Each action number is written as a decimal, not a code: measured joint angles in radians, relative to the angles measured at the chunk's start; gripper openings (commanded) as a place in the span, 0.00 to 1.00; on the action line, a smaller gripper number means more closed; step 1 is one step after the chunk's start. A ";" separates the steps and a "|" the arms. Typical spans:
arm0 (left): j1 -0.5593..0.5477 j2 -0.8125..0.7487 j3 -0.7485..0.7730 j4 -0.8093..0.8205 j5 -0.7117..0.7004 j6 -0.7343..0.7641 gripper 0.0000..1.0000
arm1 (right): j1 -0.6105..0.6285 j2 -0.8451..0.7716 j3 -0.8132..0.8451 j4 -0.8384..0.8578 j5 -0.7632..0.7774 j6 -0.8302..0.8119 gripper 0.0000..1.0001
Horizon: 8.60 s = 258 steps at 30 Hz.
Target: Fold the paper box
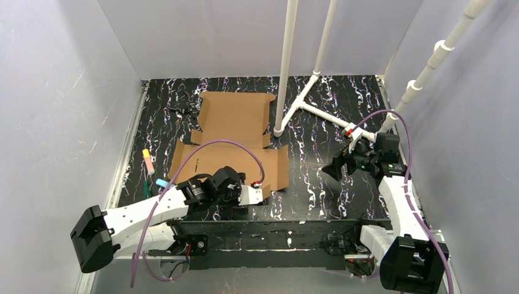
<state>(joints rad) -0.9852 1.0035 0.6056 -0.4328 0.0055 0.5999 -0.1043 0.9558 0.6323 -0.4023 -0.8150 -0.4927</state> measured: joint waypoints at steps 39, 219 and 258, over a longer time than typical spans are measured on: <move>-0.034 0.259 0.074 0.131 -0.209 -0.026 0.00 | 0.000 0.000 0.000 -0.015 -0.013 -0.012 1.00; 1.112 -0.297 -0.182 0.549 0.495 -1.154 0.00 | 0.758 0.783 0.261 0.697 0.516 0.251 0.01; 1.054 -0.379 -0.180 0.537 0.501 -1.085 0.00 | 0.312 0.304 0.142 -0.245 0.447 -0.285 0.01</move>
<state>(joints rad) 0.0689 0.6243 0.4252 0.1047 0.5068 -0.4850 0.2081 1.2594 0.7742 -0.6472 -0.3679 -0.7776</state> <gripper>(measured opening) 0.014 0.025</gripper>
